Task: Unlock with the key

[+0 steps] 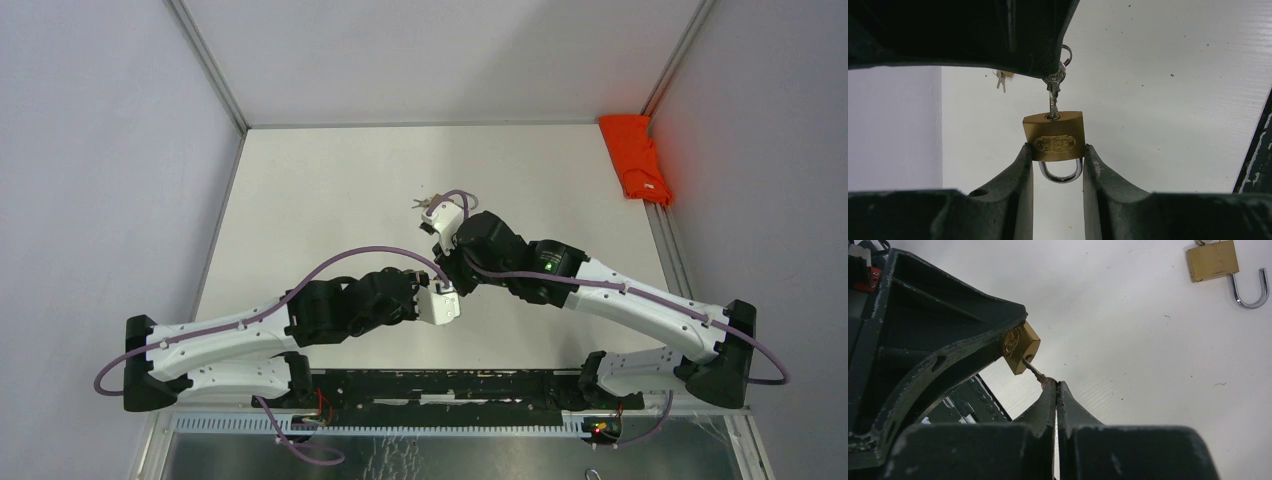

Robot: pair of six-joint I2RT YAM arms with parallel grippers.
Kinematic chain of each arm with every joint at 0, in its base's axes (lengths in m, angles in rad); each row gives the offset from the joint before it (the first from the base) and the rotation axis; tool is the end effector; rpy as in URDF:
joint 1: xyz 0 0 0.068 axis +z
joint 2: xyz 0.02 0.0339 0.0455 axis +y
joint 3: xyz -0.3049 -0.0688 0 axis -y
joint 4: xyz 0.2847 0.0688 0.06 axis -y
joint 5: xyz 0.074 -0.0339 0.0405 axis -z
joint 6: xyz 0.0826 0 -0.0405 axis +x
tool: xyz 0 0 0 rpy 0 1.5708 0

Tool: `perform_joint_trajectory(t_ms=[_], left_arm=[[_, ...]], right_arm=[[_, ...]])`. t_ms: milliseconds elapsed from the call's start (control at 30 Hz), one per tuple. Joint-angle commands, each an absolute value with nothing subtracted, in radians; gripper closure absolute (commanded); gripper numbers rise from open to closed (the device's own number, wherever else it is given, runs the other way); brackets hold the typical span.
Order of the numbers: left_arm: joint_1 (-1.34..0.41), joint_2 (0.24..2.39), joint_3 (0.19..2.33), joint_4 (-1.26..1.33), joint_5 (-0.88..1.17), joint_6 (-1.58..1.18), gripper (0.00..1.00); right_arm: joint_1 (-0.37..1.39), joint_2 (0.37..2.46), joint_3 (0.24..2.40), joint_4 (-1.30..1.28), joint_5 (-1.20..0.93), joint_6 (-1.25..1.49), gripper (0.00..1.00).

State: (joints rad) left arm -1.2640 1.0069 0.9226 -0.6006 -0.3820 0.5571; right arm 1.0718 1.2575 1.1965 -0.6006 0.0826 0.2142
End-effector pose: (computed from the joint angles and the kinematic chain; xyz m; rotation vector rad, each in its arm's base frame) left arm 0.1086 -0.2409 0.3117 1.6060 1.5013 0.0377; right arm 0.1673 0.2928 0.3501 -0.9138 2.1106 0.5978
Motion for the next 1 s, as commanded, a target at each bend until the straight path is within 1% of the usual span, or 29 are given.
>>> perform_joint_trajectory(t_ms=[0, 400, 733, 967], left_arm=[[-1.26, 0.995, 0.978, -0.574, -0.367, 0.506, 0.98], [-1.259, 1.007, 0.986, -0.581, -0.341, 0.496, 0.98], [-1.259, 1.007, 0.986, -0.58, -0.339, 0.492, 0.98], [-1.26, 1.001, 0.985, -0.58, -0.345, 0.493, 0.98]], right_arm=[[1.082, 1.238, 1.195, -0.592, 0.128, 0.199, 1.0], [1.084, 1.226, 1.204, -0.557, 0.153, 0.187, 1.0], [1.092, 1.21, 1.213, -0.537, 0.109, 0.196, 1.0], [1.101, 1.199, 1.161, -0.495, 0.062, 0.232, 1.0]])
